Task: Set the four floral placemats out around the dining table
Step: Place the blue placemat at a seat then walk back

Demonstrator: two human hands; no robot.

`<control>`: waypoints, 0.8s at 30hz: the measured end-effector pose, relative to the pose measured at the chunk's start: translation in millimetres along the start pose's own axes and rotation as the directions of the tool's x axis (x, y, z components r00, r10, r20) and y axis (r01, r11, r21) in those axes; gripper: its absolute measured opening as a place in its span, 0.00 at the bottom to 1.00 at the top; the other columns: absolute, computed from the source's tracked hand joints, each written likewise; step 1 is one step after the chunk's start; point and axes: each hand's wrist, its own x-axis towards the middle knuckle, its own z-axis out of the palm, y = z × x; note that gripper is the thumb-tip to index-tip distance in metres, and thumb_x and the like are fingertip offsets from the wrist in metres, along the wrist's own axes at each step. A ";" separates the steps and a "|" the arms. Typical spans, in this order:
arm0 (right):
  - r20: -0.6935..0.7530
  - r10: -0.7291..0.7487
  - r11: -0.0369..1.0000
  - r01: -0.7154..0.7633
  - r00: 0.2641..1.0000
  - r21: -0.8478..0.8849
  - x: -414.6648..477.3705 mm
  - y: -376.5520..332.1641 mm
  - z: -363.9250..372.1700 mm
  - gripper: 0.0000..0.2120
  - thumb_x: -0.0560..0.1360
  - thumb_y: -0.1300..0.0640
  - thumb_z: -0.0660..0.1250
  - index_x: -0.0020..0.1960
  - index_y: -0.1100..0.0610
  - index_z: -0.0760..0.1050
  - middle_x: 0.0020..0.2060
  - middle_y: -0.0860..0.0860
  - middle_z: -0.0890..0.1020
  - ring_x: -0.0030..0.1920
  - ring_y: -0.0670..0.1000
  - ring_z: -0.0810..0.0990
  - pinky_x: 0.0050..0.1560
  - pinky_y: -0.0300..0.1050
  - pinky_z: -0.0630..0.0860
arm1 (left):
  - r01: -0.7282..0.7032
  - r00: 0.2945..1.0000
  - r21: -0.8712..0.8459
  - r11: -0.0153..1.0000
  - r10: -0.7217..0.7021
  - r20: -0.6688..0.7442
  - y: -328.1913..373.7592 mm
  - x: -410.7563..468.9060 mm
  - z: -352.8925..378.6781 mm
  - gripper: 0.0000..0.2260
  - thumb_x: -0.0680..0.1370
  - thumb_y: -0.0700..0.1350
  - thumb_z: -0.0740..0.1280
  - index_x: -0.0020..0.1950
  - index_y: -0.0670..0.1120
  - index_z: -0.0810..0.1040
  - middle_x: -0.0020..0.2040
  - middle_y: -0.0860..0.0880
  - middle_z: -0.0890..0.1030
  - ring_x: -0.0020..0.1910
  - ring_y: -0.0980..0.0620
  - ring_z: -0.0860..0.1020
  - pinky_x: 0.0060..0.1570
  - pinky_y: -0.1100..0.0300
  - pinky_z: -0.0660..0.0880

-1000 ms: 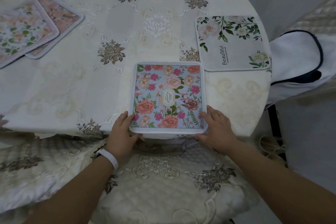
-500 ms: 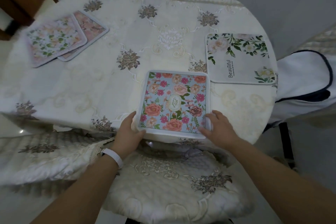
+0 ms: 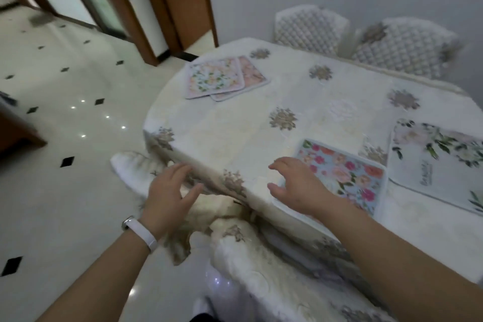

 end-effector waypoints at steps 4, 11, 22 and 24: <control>-0.008 -0.132 0.981 0.130 0.991 -0.143 42.1 -63.1 5.6 0.25 0.77 0.44 0.62 0.71 0.53 0.69 0.70 0.51 0.70 0.71 0.54 0.65 0.69 0.50 0.63 | 0.128 0.991 0.020 0.992 -0.127 -0.052 -67.9 -14.5 -42.5 0.29 0.73 0.64 0.56 0.65 0.48 0.77 0.67 0.46 0.76 0.66 0.46 0.71 0.64 0.47 0.66; 0.083 -0.209 0.934 0.224 0.974 -0.279 123.9 -199.0 64.2 0.26 0.75 0.43 0.62 0.71 0.52 0.69 0.69 0.51 0.72 0.69 0.54 0.68 0.68 0.50 0.67 | 0.153 0.987 0.089 0.984 -0.148 -0.061 -216.9 -47.5 -110.3 0.30 0.74 0.66 0.53 0.69 0.52 0.72 0.71 0.49 0.72 0.70 0.48 0.67 0.69 0.46 0.61; 0.138 -0.405 0.857 0.428 0.904 -0.287 238.2 -409.9 168.9 0.29 0.74 0.39 0.59 0.69 0.53 0.72 0.65 0.53 0.76 0.62 0.57 0.76 0.61 0.52 0.73 | 0.291 0.955 0.191 0.937 -0.273 -0.114 -416.4 -95.7 -203.9 0.28 0.75 0.65 0.51 0.68 0.52 0.72 0.71 0.49 0.71 0.71 0.47 0.67 0.70 0.45 0.59; 0.142 -0.424 0.845 0.447 0.894 -0.294 257.3 -432.6 177.1 0.30 0.73 0.37 0.56 0.70 0.52 0.71 0.67 0.53 0.75 0.65 0.56 0.73 0.63 0.52 0.72 | 0.326 0.943 0.182 0.928 -0.307 -0.127 -437.3 -95.9 -210.5 0.28 0.75 0.64 0.51 0.68 0.52 0.72 0.71 0.49 0.71 0.71 0.47 0.66 0.70 0.45 0.59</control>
